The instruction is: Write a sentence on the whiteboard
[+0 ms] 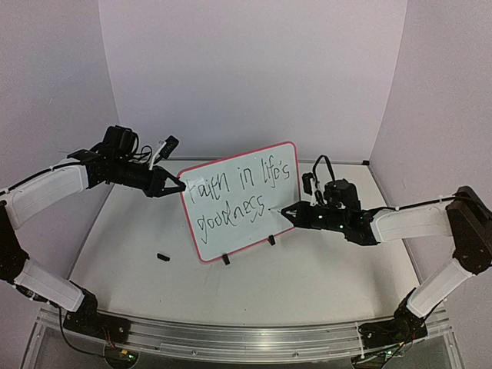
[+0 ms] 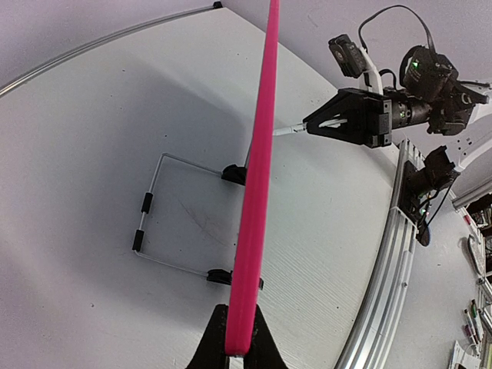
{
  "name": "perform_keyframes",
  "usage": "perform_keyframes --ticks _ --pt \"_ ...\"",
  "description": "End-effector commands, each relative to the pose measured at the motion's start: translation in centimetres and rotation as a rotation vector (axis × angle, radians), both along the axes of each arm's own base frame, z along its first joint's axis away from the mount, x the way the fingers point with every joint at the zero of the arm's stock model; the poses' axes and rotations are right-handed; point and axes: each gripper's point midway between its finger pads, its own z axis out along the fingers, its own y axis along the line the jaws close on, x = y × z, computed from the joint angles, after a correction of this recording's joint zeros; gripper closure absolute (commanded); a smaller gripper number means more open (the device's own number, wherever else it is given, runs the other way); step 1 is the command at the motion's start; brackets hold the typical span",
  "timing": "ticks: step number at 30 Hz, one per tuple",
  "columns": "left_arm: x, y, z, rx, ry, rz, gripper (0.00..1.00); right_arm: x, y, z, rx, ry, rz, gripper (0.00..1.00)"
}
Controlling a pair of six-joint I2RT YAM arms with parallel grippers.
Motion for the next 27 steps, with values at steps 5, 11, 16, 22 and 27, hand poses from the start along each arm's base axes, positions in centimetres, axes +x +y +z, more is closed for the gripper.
perform_keyframes --ticks 5,11,16,22,27 --pt "0.0 0.5 -2.9 0.085 0.05 0.018 1.0 1.4 0.2 1.2 -0.002 -0.047 -0.023 1.0" --pt "0.0 0.6 -2.9 0.086 0.05 0.019 1.0 1.1 0.2 1.8 0.01 -0.054 -0.014 1.0" --pt "0.3 0.8 -2.7 0.093 0.035 0.038 0.85 -0.5 -0.8 4.0 0.024 -0.091 0.005 1.0" --pt "0.4 1.2 -1.7 0.091 -0.008 0.065 0.5 -1.9 -3.9 7.1 -0.073 -0.154 -0.045 1.0" --pt "0.5 2.2 -0.3 0.101 -0.083 0.118 0.3 -2.5 -4.9 8.1 -0.155 -0.156 -0.027 1.0"
